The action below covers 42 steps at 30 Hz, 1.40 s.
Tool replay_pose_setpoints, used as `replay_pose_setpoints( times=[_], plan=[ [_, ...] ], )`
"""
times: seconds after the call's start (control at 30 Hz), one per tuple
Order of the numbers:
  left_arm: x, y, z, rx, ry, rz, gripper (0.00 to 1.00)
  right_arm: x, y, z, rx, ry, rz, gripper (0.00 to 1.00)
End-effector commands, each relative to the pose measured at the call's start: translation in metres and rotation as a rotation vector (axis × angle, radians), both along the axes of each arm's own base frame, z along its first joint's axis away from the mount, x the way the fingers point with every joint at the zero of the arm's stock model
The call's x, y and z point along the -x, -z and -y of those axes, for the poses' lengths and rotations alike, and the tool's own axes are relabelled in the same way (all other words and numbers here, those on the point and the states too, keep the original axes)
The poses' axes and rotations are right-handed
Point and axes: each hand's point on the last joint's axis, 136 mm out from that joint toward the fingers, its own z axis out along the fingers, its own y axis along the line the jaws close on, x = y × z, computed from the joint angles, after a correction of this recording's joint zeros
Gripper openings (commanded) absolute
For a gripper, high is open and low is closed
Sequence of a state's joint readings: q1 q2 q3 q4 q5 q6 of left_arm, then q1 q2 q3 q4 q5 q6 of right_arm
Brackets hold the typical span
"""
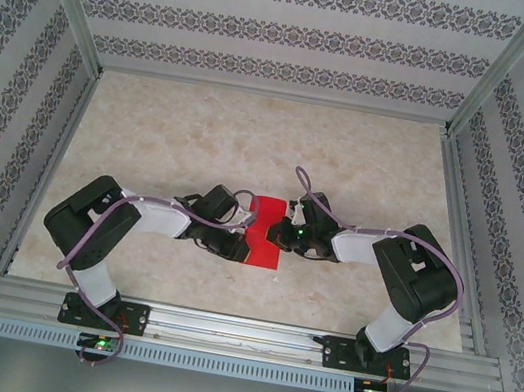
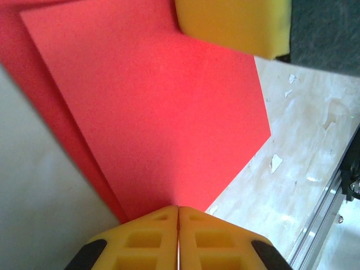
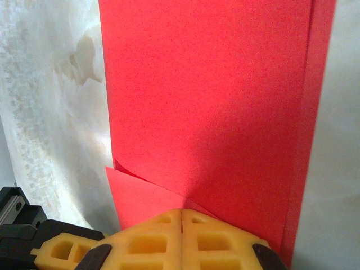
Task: Fold a paper plane with a square sheet of paper (fold left side to right side)
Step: Fold the triangle a second time at the center of the table, then turn over the paper at the center of the table.
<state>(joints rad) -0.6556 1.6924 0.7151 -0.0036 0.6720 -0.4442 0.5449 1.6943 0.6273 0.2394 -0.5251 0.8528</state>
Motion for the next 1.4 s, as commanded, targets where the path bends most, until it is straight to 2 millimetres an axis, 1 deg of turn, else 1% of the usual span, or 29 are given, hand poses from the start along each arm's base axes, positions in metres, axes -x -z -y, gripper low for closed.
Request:
replay_pose_setpoints(
  times=[0.0, 0.17, 0.27, 0.33, 0.4, 0.43, 0.5, 0.57, 0.67, 0.73, 0.8, 0.9, 1.0, 1.13, 1.2, 1.27, 1.37],
  plan=[
    [0.028, 0.021, -0.019, -0.086, 0.021, -0.062, 0.08, 0.032, 0.044, 0.036, 0.168, 0.025, -0.145, 0.00],
    [0.026, 0.016, -0.022, -0.069, 0.002, -0.018, 0.08, 0.029, 0.041, 0.034, 0.156, 0.022, -0.138, 0.00],
    [0.019, 0.006, -0.018, -0.033, -0.021, 0.029, 0.08, 0.024, 0.030, 0.028, 0.130, 0.017, -0.108, 0.00],
    [0.012, -0.003, -0.016, -0.007, -0.042, 0.067, 0.09, 0.017, 0.018, 0.023, 0.104, 0.012, -0.074, 0.00],
    [0.003, -0.013, -0.015, 0.015, -0.069, 0.116, 0.11, 0.008, -0.001, 0.016, 0.071, 0.004, -0.020, 0.00],
    [-0.001, -0.018, -0.015, 0.026, -0.081, 0.137, 0.12, 0.004, -0.010, 0.013, 0.057, 0.000, 0.005, 0.02],
    [-0.012, -0.029, -0.015, 0.053, -0.115, 0.186, 0.16, -0.005, -0.031, 0.007, 0.030, -0.005, 0.066, 0.10],
    [-0.023, -0.038, -0.017, 0.078, -0.153, 0.220, 0.25, -0.011, -0.049, 0.007, 0.021, -0.003, 0.126, 0.19],
    [-0.040, -0.050, -0.019, 0.131, -0.202, 0.247, 0.33, -0.016, -0.066, 0.017, 0.042, 0.022, 0.198, 0.35],
    [-0.048, -0.057, -0.017, 0.169, -0.214, 0.255, 0.38, -0.016, -0.071, 0.029, 0.061, 0.054, 0.231, 0.44],
    [-0.054, -0.059, -0.014, 0.194, -0.214, 0.254, 0.41, -0.013, -0.073, 0.043, 0.077, 0.092, 0.257, 0.54],
    [-0.061, -0.058, -0.007, 0.215, -0.198, 0.244, 0.43, -0.007, -0.074, 0.063, 0.082, 0.149, 0.280, 0.67],
    [-0.066, -0.056, 0.001, 0.236, -0.183, 0.228, 0.43, 0.001, -0.078, 0.076, 0.067, 0.189, 0.304, 0.75],
    [-0.070, -0.051, 0.009, 0.261, -0.173, 0.204, 0.43, 0.012, -0.079, 0.091, 0.048, 0.243, 0.317, 0.83],
    [-0.071, -0.044, 0.011, 0.260, -0.173, 0.188, 0.42, 0.016, -0.080, 0.098, 0.039, 0.272, 0.323, 0.84],
    [-0.072, -0.038, 0.012, 0.257, -0.172, 0.176, 0.40, 0.024, -0.073, 0.104, 0.039, 0.289, 0.310, 0.84],
    [-0.072, -0.031, 0.012, 0.248, -0.173, 0.161, 0.37, 0.029, -0.072, 0.107, 0.031, 0.299, 0.308, 0.84]
  ],
)
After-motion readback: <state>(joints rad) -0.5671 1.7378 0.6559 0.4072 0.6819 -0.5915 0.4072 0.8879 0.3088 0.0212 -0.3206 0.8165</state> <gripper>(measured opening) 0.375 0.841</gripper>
